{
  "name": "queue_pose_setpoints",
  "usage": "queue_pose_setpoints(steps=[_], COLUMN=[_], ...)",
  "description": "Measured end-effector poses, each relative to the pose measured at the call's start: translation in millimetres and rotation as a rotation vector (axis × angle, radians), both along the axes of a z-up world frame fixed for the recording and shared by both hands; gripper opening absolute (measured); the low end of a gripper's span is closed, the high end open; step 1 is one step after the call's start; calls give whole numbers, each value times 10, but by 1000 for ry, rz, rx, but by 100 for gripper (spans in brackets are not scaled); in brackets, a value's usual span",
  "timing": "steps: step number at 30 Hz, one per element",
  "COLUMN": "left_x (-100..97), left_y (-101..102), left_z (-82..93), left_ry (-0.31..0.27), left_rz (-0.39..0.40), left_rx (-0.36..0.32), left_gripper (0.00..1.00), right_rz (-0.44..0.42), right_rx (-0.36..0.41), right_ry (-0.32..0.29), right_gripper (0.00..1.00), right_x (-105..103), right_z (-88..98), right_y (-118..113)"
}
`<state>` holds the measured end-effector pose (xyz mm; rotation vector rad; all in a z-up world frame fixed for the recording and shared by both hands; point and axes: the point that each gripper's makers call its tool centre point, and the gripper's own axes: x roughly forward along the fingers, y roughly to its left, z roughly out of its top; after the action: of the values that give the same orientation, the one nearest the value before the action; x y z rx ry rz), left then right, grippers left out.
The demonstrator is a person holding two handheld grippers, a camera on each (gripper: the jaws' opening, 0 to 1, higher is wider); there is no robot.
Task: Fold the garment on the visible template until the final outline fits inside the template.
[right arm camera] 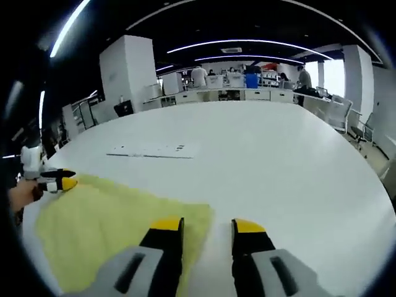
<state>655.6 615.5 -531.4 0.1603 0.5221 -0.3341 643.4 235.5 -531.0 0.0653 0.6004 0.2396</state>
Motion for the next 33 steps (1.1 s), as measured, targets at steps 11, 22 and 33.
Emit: queue_pose_setpoints(steps=[11, 22, 33], left_x=[-96, -365, -955], left_y=[-4, -56, -210], left_z=[255, 589, 721], left_ry=[-18, -27, 9], left_rz=[8, -31, -129], left_rx=[-49, -154, -164], left_gripper=[42, 61, 66], right_rz=[25, 115, 224], right_rx=[43, 69, 80], right_ry=[25, 51, 60], right_gripper=[40, 57, 69], right_x=[-76, -406, -807], right_z=[110, 372, 465], right_y=[51, 280, 440])
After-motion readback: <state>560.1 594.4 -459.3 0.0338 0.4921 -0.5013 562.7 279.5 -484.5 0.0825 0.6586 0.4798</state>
